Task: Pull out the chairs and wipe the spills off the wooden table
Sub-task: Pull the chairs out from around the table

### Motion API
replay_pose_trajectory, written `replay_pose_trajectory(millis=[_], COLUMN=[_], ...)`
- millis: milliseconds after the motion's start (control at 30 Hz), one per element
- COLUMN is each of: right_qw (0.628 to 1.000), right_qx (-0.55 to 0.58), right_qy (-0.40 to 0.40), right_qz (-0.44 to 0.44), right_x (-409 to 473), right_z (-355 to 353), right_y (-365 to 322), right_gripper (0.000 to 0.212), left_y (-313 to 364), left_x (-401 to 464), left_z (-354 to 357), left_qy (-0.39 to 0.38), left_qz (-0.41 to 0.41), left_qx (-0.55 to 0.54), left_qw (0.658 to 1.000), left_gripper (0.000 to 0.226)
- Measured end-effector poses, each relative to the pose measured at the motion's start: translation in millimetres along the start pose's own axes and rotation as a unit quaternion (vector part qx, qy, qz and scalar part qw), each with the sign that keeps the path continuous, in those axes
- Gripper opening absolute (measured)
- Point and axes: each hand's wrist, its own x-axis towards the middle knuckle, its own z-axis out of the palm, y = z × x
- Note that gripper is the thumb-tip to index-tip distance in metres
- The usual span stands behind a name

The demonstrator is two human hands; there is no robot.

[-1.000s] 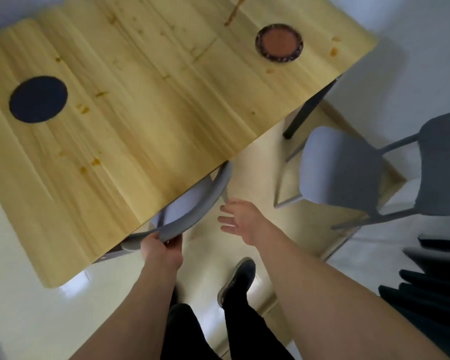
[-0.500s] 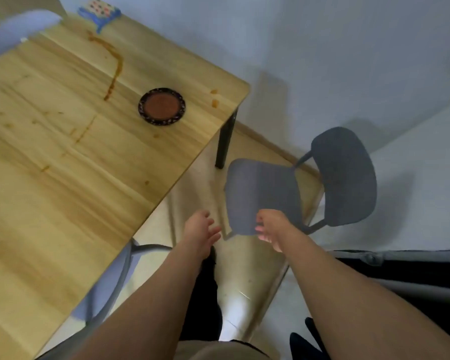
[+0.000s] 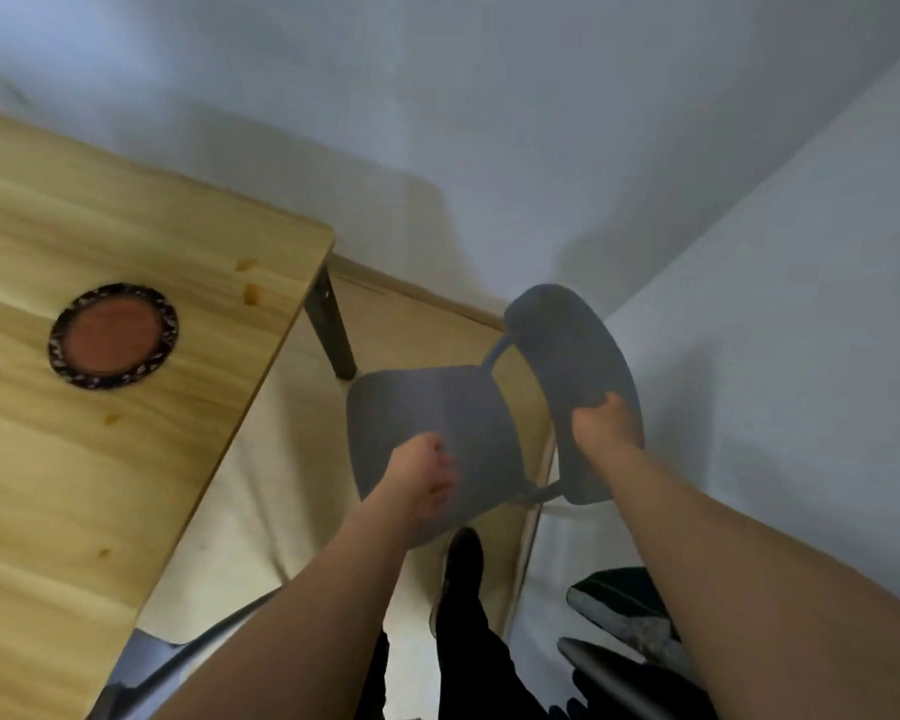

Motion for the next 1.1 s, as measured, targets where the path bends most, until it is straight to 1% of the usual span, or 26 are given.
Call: replay_pose_trajectory(millis=[67,167,233,367,467,500,567,600,700,767,833,900,967,1033,1100], right_qw=[0.999,0.995,0.994,0.992,0.986,0.983,0.971,0.963,0.929,0.908,0.892,0.878,0.873,0.880,0.901], right_qx=[-0.034,-0.035,-0.028,-0.048,-0.060,-0.065,-0.089,-0.104,-0.151,-0.174,-0.189,-0.206,-0.220,-0.216,-0.163], right_qy=[0.008,-0.042,-0.073,-0.100,-0.148,-0.168,-0.216,-0.246,-0.336,-0.381,-0.411,-0.431,-0.433,-0.420,-0.397], right_qz=[0.033,0.083,0.077,0.066,0.051,0.047,0.041,0.036,0.013,-0.003,-0.016,-0.026,-0.039,-0.055,-0.068], right_x=[21,48,55,58,55,51,36,27,2,-14,-29,-37,-42,-45,-47], right_z=[-9,-15,-15,-22,-28,-28,-29,-27,-15,-3,9,18,28,37,46], right_y=[1,10,15,11,3,-3,-19,-28,-60,-79,-96,-109,-120,-129,-137], right_gripper=[0.066,0.071,0.069,0.060,0.055,0.051,0.042,0.042,0.044,0.036,0.033,0.030,0.026,0.022,0.020], left_y=[2,1,2,3,2,0,-2,-4,-15,-18,-25,-23,-25,-30,-37], left_x=[2,8,10,7,-3,-4,-14,-19,-29,-44,-42,-45,-44,-42,-39], left_z=[19,44,55,67,68,67,63,60,47,38,26,19,9,-5,-15], left_qy=[0.008,-0.002,0.003,0.016,0.015,0.013,0.017,0.020,0.021,0.032,0.050,0.058,0.067,0.061,0.061], left_qz=[0.002,-0.016,-0.023,-0.035,-0.049,-0.054,-0.082,-0.101,-0.179,-0.188,-0.203,-0.196,-0.201,-0.224,-0.241], left_qx=[-0.010,-0.018,-0.017,-0.027,-0.043,-0.052,-0.049,-0.046,-0.084,-0.120,-0.166,-0.191,-0.235,-0.261,-0.286], left_qw=[1.000,1.000,1.000,0.999,0.998,0.997,0.995,0.994,0.980,0.974,0.964,0.960,0.949,0.937,0.925], left_gripper=[0.011,0.011,0.014,0.025,0.021,0.019,0.019,0.020,0.041,0.029,0.036,0.034,0.033,0.032,0.028])
